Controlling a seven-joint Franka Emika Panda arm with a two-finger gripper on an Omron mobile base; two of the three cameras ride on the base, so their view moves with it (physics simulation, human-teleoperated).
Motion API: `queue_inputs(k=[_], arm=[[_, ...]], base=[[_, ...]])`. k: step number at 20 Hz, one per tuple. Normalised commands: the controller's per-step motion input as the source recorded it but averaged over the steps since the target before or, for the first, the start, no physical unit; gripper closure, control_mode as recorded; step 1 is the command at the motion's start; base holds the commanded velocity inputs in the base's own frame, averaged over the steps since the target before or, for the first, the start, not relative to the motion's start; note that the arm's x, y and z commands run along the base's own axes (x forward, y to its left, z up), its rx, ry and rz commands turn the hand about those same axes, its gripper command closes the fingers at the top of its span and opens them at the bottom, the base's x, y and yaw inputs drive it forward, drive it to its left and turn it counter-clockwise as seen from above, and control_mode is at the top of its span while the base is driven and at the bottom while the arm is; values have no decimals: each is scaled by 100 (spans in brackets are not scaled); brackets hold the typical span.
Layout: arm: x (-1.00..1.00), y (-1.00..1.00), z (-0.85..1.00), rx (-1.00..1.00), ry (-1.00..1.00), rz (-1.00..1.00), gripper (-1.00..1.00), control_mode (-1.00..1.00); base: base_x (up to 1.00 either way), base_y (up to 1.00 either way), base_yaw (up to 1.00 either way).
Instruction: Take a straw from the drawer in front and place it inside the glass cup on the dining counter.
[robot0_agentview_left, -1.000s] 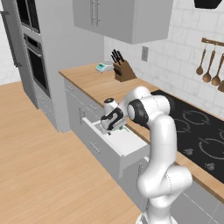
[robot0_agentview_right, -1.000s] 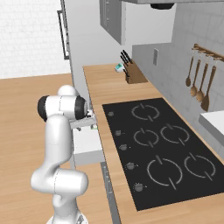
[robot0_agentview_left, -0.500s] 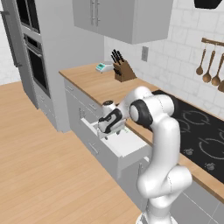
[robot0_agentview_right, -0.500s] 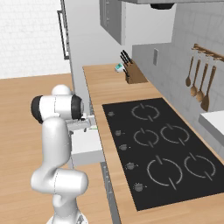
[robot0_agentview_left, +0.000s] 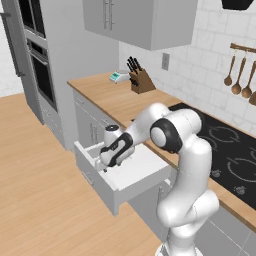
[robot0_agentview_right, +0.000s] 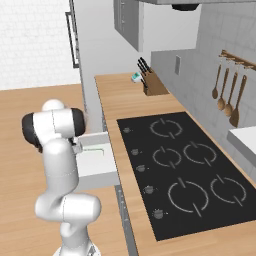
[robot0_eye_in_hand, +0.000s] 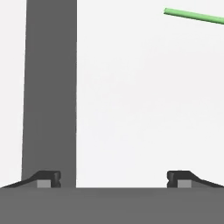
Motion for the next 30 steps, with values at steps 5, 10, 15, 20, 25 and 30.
queue_inputs(k=[5,10,15,20,25,30], arm=[[-38,100,6,4,0,11,-100,-100],[-6,62,42,4,-4,4,-100,-100],[37,-52,53,0,-2,-9,-100,-100],[50,-79,10,0,0,-9,-100,-100],[41,-51,-34,0,0,0,-100,-100],[33,-12,-55,0,-2,0,-100,-100]], base=[[0,0,0],[0,0,0],[0,0,0],[0,0,0],[0,0,0],[0,0,0]])
